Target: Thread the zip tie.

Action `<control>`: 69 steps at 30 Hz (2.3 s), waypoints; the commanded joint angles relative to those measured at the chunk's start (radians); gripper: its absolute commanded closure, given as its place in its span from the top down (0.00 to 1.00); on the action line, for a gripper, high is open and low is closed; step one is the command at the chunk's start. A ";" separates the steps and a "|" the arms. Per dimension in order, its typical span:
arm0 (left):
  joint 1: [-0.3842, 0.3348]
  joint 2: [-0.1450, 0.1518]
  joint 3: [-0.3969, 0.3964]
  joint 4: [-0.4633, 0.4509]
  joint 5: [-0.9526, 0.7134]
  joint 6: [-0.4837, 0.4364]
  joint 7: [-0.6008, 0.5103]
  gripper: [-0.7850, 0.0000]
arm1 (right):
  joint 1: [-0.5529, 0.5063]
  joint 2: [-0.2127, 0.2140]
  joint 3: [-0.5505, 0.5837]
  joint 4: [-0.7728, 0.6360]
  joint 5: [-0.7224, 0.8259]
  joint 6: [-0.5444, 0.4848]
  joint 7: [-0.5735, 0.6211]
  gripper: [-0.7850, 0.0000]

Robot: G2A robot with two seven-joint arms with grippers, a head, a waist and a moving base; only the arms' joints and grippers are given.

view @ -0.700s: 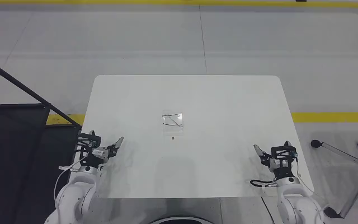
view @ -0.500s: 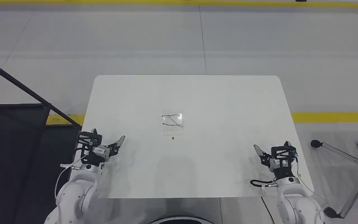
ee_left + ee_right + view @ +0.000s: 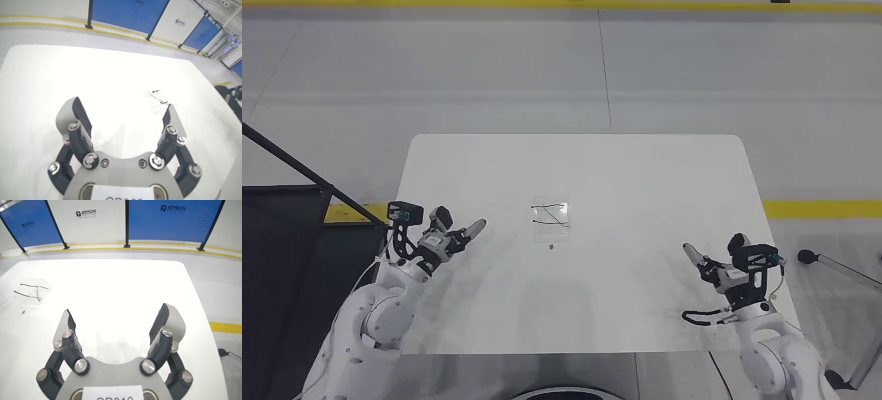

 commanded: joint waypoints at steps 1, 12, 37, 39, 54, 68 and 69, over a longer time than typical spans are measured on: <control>-0.032 0.000 0.004 0.016 -0.075 -0.013 -0.050 1.00 | 0.025 -0.001 -0.004 -0.002 0.059 -0.029 0.027 1.00; -0.060 0.003 0.000 0.024 -0.116 -0.025 -0.106 1.00 | 0.074 -0.001 -0.008 0.004 0.209 -0.099 0.118 1.00; -0.453 -0.032 0.229 0.415 -0.691 0.090 -0.508 1.00 | 0.155 -0.017 -0.044 0.075 0.636 -0.101 0.153 1.00; -0.453 -0.032 0.229 0.415 -0.691 0.090 -0.508 1.00 | 0.155 -0.017 -0.044 0.075 0.636 -0.101 0.153 1.00; -0.483 -0.041 0.293 0.438 -0.673 0.173 -0.503 1.00 | 0.155 -0.017 -0.044 0.075 0.636 -0.101 0.153 1.00; -0.586 -0.060 0.376 0.566 -0.680 0.208 -0.501 0.81 | 0.155 -0.017 -0.044 0.075 0.636 -0.101 0.153 1.00; -0.591 -0.061 0.381 0.572 -0.681 0.208 -0.503 0.80 | 0.155 -0.017 -0.044 0.075 0.636 -0.101 0.153 1.00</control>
